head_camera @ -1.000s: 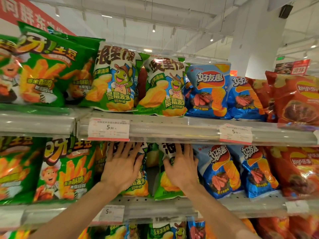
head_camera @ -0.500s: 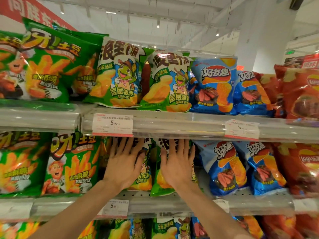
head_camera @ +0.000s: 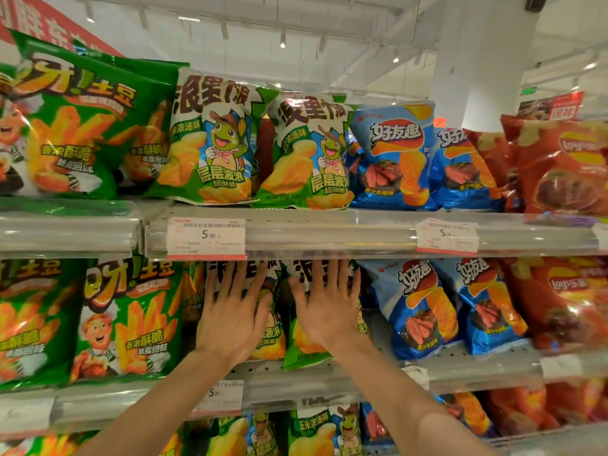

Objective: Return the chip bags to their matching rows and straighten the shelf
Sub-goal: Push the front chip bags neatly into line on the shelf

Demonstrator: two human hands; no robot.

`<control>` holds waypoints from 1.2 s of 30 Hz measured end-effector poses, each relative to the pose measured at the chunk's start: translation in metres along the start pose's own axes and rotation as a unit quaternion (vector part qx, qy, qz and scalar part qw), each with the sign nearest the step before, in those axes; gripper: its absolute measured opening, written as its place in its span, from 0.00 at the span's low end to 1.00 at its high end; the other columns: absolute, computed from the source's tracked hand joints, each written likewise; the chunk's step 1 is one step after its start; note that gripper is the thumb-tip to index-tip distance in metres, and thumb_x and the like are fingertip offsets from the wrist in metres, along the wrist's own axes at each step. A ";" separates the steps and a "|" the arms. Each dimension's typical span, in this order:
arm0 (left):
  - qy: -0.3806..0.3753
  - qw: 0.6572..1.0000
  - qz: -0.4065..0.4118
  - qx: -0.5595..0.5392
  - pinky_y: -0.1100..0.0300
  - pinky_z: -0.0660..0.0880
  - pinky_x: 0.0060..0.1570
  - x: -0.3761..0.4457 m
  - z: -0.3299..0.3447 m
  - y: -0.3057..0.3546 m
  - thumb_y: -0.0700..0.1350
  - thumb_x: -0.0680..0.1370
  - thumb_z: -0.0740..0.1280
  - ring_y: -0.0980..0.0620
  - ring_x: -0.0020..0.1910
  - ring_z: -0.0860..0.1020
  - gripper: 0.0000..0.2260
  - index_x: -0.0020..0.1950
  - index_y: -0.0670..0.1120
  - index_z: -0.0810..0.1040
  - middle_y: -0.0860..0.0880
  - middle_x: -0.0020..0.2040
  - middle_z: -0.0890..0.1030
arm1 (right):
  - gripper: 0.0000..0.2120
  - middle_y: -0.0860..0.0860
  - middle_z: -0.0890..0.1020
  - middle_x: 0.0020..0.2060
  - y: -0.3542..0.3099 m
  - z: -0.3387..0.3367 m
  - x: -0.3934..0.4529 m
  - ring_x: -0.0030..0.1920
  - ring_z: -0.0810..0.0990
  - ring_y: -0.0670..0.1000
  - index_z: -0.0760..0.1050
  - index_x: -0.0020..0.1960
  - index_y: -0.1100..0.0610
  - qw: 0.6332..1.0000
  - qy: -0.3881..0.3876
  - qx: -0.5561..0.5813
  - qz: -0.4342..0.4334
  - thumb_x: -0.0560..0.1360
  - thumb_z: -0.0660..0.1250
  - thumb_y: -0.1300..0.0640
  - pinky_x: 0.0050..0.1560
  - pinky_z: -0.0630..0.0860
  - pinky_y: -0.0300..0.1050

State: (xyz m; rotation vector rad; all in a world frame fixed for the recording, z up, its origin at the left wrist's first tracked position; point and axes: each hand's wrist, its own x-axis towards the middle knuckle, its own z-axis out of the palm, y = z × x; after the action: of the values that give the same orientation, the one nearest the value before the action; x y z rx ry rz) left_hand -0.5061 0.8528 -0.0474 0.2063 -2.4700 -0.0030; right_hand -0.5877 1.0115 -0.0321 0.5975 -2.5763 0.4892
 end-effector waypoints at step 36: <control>-0.083 0.877 -0.113 -0.459 0.78 0.68 0.50 0.063 0.043 0.240 0.47 0.63 0.82 0.55 0.66 0.69 0.43 0.69 0.70 0.63 0.52 0.69 0.67 | 0.56 0.47 0.57 0.76 0.268 -0.097 0.011 0.60 0.72 0.45 0.42 0.78 0.37 0.926 -0.208 0.302 -0.088 0.66 0.78 0.57 0.57 0.77 0.40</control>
State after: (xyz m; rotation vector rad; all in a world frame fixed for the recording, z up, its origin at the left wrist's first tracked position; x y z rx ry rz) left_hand -0.6169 1.0778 -0.0297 0.0705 -2.3067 -1.3029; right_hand -0.6925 1.2756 -0.0080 1.2440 -2.6969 1.2279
